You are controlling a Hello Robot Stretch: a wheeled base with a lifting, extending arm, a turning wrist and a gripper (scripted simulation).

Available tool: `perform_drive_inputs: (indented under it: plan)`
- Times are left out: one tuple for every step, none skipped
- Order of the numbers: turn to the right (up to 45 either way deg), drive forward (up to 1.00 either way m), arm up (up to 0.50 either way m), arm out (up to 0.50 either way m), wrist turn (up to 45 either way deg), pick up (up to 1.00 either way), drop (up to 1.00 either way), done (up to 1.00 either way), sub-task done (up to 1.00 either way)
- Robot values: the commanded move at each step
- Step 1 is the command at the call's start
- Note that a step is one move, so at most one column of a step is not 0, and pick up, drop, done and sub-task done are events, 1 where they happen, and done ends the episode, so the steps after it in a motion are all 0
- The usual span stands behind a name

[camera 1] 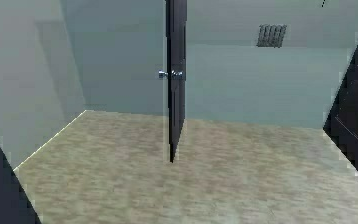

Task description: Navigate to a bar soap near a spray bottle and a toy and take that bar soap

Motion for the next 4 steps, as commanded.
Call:
perform_drive_inputs:
  plan:
    - [6.0, 0.0, 0.0, 0.0, 0.0, 0.0, 0.0, 0.0, 0.0]
    - [0.0, 0.65, 0.0, 0.0, 0.0, 0.0, 0.0, 0.0, 0.0]
    - [24.0, 0.0, 0.0, 0.0, 0.0, 0.0, 0.0, 0.0, 0.0]
    - [0.0, 0.9, 0.0, 0.0, 0.0, 0.0, 0.0, 0.0, 0.0]
